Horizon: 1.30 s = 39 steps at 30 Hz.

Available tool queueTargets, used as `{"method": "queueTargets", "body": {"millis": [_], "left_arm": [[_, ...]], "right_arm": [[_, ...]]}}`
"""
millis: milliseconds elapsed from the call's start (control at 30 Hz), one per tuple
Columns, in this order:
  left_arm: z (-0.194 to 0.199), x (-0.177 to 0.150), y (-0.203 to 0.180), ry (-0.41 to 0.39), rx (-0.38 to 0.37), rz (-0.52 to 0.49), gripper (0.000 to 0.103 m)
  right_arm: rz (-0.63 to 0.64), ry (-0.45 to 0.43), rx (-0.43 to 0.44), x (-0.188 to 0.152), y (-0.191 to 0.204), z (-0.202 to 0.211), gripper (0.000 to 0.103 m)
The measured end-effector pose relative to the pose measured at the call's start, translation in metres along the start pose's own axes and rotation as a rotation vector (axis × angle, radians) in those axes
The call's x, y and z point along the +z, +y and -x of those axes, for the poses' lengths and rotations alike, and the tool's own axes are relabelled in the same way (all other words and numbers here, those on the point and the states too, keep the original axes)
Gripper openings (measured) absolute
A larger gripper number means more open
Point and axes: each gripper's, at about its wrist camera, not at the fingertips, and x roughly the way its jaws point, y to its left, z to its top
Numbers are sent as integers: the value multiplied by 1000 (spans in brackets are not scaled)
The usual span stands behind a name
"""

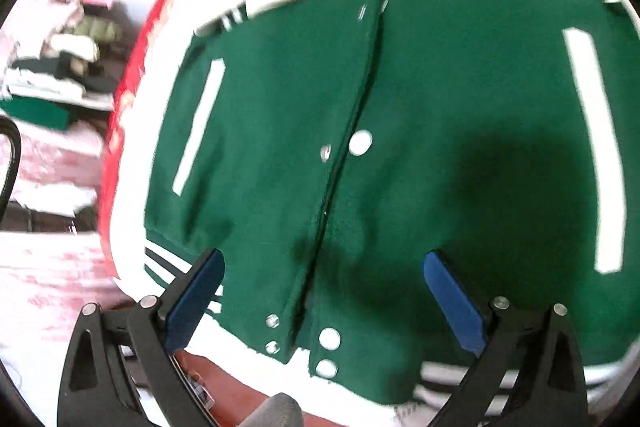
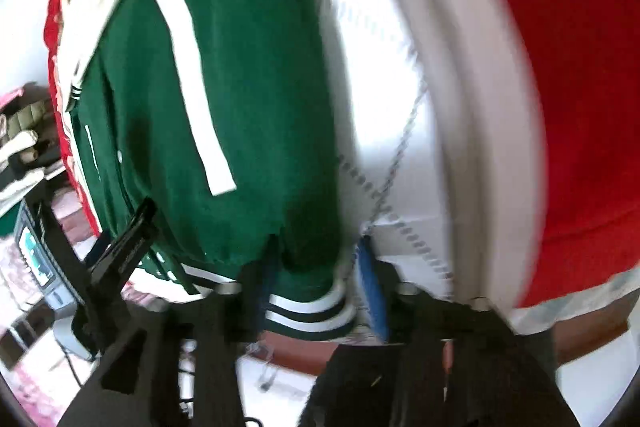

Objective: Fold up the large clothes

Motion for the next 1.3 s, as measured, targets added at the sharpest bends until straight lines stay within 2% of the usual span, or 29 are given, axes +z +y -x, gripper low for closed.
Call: {"method": "queueTargets", "body": {"millis": [33, 100, 200, 400, 467, 567, 667, 767, 933, 1067, 1267, 1300], "left_arm": [[12, -2, -2, -23, 13, -11, 103], [34, -7, -7, -65, 34, -27, 103], [61, -12, -22, -117, 60, -45, 103], [92, -37, -84, -122, 179, -105, 103], [98, -48, -113, -86, 179, -110, 103], [93, -57, -147, -15, 179, -109, 103], [78, -56, -177, 42, 231, -102, 103], [57, -47, -194, 115, 243, -65, 103], [39, -22, -184, 128, 341, 13, 103], [19, 4, -158, 175, 401, 94, 103], [15, 24, -141, 182, 437, 161, 103], [15, 26, -139, 179, 435, 167, 101]], "right_arm": [[18, -27, -23, 1, -3, 16, 71], [46, -63, -59, 8, -5, 33, 79], [107, -104, -118, 16, -16, 67, 103], [155, -144, -214, 52, -50, 118, 103], [165, -145, -229, 67, -57, 125, 103], [192, -107, -243, 96, -58, 114, 103], [223, -98, -254, 116, -40, 103, 103], [246, -91, -269, 141, -33, 84, 103], [270, -79, -259, 174, -36, 78, 103], [296, -76, -192, 205, -22, 55, 103], [337, -99, 81, 247, 8, 44, 103], [346, -106, 150, 258, 16, 41, 103]]}}
